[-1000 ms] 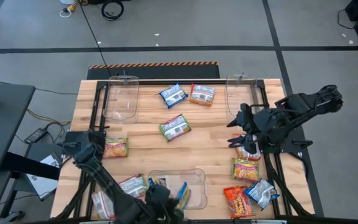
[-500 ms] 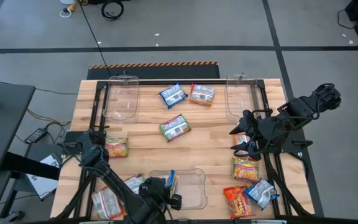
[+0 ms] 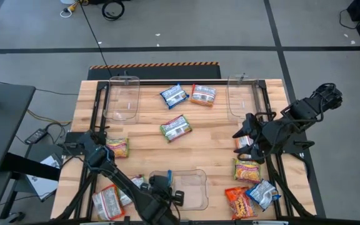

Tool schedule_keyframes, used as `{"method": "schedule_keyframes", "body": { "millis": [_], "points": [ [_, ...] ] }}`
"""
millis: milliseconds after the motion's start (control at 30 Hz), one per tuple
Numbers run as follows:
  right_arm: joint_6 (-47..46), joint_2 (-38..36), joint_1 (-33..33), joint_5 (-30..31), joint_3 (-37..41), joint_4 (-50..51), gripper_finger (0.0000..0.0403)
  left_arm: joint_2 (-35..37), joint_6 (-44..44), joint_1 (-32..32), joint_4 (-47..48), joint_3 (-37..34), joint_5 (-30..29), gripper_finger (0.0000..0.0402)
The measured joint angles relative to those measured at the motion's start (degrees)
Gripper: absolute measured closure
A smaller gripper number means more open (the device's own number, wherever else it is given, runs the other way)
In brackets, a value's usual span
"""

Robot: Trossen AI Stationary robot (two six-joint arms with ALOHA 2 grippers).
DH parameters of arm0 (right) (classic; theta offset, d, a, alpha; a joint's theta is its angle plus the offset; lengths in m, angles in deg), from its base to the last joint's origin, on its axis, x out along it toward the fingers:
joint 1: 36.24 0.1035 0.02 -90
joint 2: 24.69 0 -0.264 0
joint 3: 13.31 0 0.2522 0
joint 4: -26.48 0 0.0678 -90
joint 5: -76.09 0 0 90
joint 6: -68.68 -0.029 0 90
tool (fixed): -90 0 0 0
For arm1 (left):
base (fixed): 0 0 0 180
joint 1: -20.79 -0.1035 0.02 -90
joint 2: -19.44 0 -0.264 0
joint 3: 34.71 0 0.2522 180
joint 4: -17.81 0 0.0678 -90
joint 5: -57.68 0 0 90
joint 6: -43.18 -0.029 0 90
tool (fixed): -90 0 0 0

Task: Sort Maruchan noodles
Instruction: Put the blue noodle pack into the bottom transparent bin

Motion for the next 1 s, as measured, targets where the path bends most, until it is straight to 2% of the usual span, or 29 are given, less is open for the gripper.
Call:
{"method": "schedule_keyframes", "body": {
  "millis": [233, 400, 700, 800, 900, 1000],
  "points": [
    [-1.02, 0.0, 0.68, -0.02, 0.0, -0.01, 0.0108, -0.02, -1.99, -0.52, -0.11, 0.0, 10.63, 0.0315],
    [-1.51, 0.0, 1.42, -0.04, 0.02, -0.01, 0.0108, -0.02, -2.41, -0.85, -0.12, 0.0, 11.49, 0.0289],
    [-1.09, -0.03, 2.53, -0.06, 0.02, -0.03, 0.0108, 1.62, -5.3, -0.93, 0.81, 1.95, 13.48, 0.0268],
    [-0.18, -0.15, 2.53, -0.04, 0.04, -0.03, 0.0108, 4.03, -8.06, -1.44, 3.0, 3.47, 12.6, 0.0262],
    [1.6, -0.17, 2.47, -0.04, 0.04, -0.02, 0.0108, 6.69, -12.6, -2.82, 4.22, 4.55, 7.59, 0.026],
    [3.69, -0.17, 2.4, 0.5, 0.04, -0.01, 0.0108, 9.55, -20.84, -6.29, 4.35, 4.61, 3.01, 0.026]
  ]
}}
